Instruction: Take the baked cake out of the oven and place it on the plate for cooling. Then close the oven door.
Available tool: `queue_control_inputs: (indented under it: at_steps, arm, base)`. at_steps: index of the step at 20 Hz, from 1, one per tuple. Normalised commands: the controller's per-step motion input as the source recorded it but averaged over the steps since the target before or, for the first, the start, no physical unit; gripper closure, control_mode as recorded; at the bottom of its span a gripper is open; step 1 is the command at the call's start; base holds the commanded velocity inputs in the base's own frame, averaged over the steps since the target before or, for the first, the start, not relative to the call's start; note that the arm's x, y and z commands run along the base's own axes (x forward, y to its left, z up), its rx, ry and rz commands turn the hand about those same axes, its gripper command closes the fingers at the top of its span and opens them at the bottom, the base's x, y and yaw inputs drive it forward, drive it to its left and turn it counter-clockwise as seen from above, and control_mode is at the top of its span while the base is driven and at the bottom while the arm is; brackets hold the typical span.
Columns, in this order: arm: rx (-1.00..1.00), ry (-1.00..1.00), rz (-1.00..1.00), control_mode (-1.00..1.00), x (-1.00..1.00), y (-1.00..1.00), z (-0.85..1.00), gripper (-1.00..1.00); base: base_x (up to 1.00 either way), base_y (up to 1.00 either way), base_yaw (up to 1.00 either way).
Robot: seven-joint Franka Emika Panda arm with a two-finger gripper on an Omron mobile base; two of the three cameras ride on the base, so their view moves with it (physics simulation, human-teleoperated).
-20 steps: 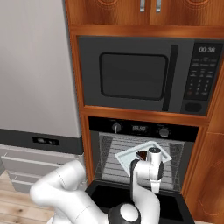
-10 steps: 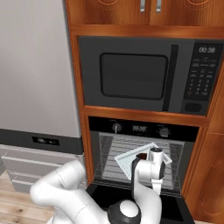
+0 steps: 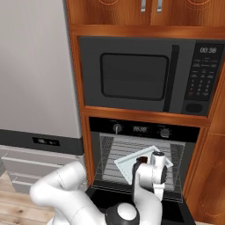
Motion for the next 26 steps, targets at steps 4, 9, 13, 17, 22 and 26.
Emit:
queue_control_inputs:
  at_steps: [4,9,13,17,22,26]
  arm:
    - [0.00,0.01,0.00,-1.00,-0.32,-0.10,-0.10,1.00]
    - [0.00,0.00,0.00,-1.00,-0.24,-0.06,0.10,1.00]
    - [0.00,0.01,0.01,-1.00,-0.04,0.00,0.44,1.00]
    - [0.00,0.00,0.01,-1.00,-0.01,0.00,0.43,1.00]
    - [0.00,0.00,0.09,-1.00,-0.03,0.00,0.24,1.00]
    - [0.00,0.00,0.17,-1.00,-0.08,0.00,0.04,1.00]
  base:
    - [0.00,0.00,0.00]
    - [0.00,0.00,0.00]
    - [0.00,0.00,0.00]
    - [0.00,0.00,0.00]
    - [0.00,0.00,0.00]
    - [0.00,0.00,0.00]
